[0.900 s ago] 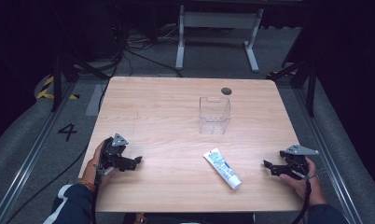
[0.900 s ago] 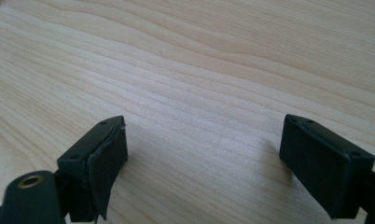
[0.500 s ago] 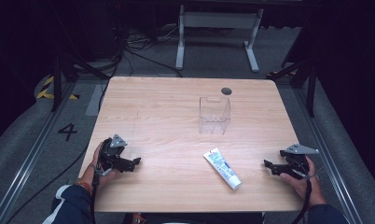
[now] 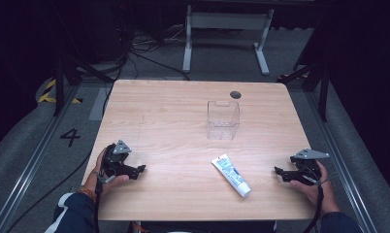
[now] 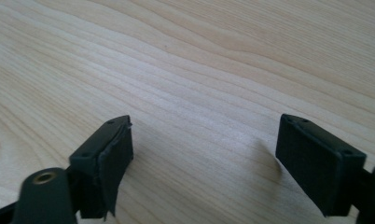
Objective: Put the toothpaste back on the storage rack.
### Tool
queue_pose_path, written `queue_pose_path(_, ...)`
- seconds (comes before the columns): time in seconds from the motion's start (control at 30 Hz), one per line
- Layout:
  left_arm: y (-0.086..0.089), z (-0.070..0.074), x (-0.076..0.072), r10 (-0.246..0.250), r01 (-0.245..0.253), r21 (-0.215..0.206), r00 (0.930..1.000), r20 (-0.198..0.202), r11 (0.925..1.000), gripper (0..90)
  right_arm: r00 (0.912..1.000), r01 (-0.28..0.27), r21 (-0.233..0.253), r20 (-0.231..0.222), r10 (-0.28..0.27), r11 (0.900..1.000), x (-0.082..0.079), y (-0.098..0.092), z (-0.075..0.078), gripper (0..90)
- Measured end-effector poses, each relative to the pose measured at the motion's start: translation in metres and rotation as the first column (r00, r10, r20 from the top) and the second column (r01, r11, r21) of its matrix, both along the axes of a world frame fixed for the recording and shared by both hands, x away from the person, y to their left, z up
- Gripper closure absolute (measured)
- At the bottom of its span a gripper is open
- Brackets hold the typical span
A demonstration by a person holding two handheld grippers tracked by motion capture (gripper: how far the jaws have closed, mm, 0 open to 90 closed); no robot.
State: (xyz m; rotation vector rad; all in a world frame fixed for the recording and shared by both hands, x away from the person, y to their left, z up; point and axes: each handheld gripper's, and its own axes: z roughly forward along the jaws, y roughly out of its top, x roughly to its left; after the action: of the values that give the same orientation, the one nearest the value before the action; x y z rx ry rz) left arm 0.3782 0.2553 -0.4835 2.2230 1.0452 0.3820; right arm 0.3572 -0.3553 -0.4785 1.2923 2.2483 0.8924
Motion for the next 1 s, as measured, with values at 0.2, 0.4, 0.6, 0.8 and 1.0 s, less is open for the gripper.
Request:
queue_pose_path(0.2, 0.000, 0.000, 0.000, 0.000, 0.000, -0.001, 1.0000, 0.002, 1.0000, 0.1, 0.9997, -0.021, -0.010, 0.013, 0.021, 1.000, -0.003, 0.005, 0.005, 23.5)
queue_pose_path(0.4, 0.000, 0.000, 0.000, -0.002, 0.002, -0.001, 1.0000, 0.002, 1.0000, 0.1, 0.9989, -0.042, 0.010, 0.021, 0.042, 0.999, -0.007, 0.011, 0.014, 23.8)
queue_pose_path(0.6, 0.000, 0.000, 0.000, -0.001, 0.001, -0.001, 1.0000, 0.002, 1.0000, 0.1, 0.9967, -0.081, 0.025, 0.012, 0.081, 0.996, -0.010, 0.022, 0.024, 24.3)
queue_pose_path(0.8, 0.000, 0.000, 0.000, 0.002, -0.002, -0.001, 1.0000, 0.000, 1.0000, 0.1, 0.9918, -0.127, 0.043, 0.019, 0.127, 0.991, -0.015, 0.037, 0.038, 24.9)
queue_pose_path(1.0, 0.000, 0.000, 0.000, 0.004, -0.004, -0.003, 1.0000, -0.002, 1.0000, 0.1, 0.9838, -0.179, 0.034, 0.019, 0.178, 0.983, -0.019, 0.059, 0.049, 25.2)
